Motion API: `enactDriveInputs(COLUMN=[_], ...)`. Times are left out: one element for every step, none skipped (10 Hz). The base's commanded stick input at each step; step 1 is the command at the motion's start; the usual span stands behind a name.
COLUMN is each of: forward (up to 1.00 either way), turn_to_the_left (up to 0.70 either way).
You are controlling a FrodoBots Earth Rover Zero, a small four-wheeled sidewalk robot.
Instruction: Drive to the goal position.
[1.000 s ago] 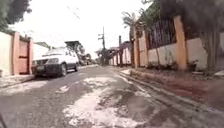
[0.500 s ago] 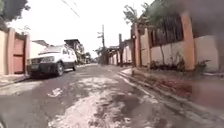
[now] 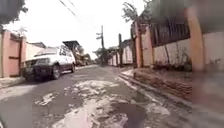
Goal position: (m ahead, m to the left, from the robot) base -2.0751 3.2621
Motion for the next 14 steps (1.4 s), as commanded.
enactDriveInputs(forward=[0.70, 0.70, 0.70, 0.70, 0.70, 0.70, 0.70, 0.70, 0.70, 0.70, 0.70, 0.70, 0.70, 0.70], turn_to_the_left=[0.00, 0.00, 0.00, 0.00, 0.00, 0.00, 0.00, 0.00, 0.00, 0.00, 0.00, 0.00, 0.00, 0.00])
